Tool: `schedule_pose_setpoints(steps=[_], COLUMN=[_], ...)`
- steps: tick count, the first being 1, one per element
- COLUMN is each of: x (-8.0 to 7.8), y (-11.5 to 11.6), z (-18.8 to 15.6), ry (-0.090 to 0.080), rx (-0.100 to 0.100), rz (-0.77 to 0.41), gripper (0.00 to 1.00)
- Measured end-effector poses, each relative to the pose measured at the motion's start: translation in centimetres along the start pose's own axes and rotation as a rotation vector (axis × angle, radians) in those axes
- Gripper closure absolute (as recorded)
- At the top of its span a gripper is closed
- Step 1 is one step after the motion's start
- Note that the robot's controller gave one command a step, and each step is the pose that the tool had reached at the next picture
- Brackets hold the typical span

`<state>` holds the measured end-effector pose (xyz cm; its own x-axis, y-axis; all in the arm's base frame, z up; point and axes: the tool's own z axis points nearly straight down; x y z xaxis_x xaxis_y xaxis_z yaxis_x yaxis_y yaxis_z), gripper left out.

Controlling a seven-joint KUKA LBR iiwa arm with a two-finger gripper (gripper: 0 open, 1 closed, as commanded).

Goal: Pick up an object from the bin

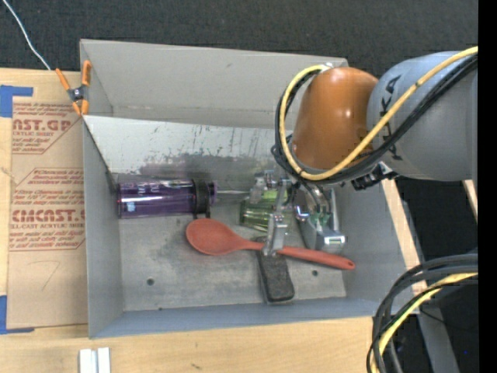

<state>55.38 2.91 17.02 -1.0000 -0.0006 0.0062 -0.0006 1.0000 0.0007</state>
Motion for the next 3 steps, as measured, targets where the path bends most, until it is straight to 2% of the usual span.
schedule_pose_setpoints(steps=[1,2,3], x=[-0.2,-1.6,-1.2], y=[0.0,1.3,0.2], z=[-0.4,7.7,5.0], ry=[-0.008,0.004,-0.01], rx=[0.0,-0.001,-0.002], rz=[0.001,0.076,0.101], gripper=[0.0,0.0,1.0])
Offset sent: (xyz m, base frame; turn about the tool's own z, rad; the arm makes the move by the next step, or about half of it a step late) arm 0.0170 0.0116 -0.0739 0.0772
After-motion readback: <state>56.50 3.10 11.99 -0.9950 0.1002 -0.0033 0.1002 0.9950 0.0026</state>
